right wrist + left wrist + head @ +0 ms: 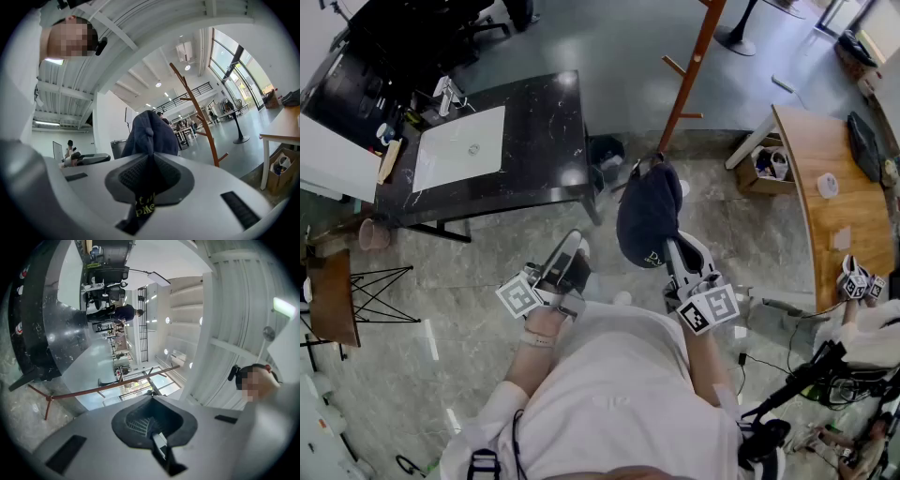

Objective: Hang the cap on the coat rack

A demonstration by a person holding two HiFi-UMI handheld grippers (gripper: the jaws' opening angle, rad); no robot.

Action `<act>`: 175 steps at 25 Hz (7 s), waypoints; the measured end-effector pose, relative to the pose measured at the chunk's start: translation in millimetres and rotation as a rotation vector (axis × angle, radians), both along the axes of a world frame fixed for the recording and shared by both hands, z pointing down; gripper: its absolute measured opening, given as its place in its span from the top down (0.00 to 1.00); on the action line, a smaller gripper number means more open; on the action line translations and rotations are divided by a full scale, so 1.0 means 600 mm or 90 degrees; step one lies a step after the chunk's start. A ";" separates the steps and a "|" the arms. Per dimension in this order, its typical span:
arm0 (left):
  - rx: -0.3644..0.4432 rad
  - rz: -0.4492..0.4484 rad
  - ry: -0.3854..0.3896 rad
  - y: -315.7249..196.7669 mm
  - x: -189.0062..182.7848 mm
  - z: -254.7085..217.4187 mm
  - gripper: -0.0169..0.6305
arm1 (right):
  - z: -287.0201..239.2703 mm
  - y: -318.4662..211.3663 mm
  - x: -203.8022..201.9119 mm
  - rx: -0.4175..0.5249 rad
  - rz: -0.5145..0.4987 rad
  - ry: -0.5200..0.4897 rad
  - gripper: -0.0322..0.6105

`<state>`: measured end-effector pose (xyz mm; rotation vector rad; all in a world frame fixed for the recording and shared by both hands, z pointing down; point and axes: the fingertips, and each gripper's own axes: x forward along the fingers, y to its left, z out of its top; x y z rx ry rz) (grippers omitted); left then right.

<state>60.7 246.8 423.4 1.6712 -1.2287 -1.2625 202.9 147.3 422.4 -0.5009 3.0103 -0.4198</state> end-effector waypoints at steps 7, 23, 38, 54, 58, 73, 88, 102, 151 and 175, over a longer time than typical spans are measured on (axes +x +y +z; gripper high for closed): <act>-0.004 0.012 0.010 -0.036 -0.045 0.022 0.96 | 0.016 -0.027 -0.042 0.000 0.006 0.009 0.88; -0.012 0.055 0.022 -0.245 -0.280 0.047 0.96 | 0.047 -0.219 -0.242 -0.021 0.071 0.027 0.88; -0.013 0.067 0.029 -0.351 -0.534 0.046 0.96 | 0.022 -0.341 -0.512 -0.001 0.079 0.021 0.88; 0.014 0.008 0.019 -0.353 -0.592 -0.004 0.96 | -0.045 -0.367 -0.609 0.043 0.021 -0.004 0.88; 0.026 -0.009 0.004 -0.354 -0.589 -0.020 0.96 | -0.057 -0.376 -0.614 0.051 0.001 -0.010 0.88; 0.074 0.043 -0.045 -0.453 -0.506 -0.095 0.96 | -0.147 -0.423 -0.524 0.106 0.054 -0.080 0.88; 0.107 0.228 -0.035 -0.585 -0.330 -0.130 0.96 | -0.184 -0.471 -0.304 0.143 0.254 -0.074 0.88; 0.093 0.344 -0.010 -0.660 -0.208 -0.110 0.96 | -0.143 -0.515 -0.204 0.115 0.359 -0.036 0.88; -0.016 0.468 0.005 -0.742 -0.075 0.145 0.96 | 0.137 -0.591 -0.207 -0.004 0.374 0.057 0.88; -0.121 0.537 0.041 -0.709 -0.013 0.275 0.96 | 0.337 -0.529 -0.131 -0.156 0.442 0.142 0.88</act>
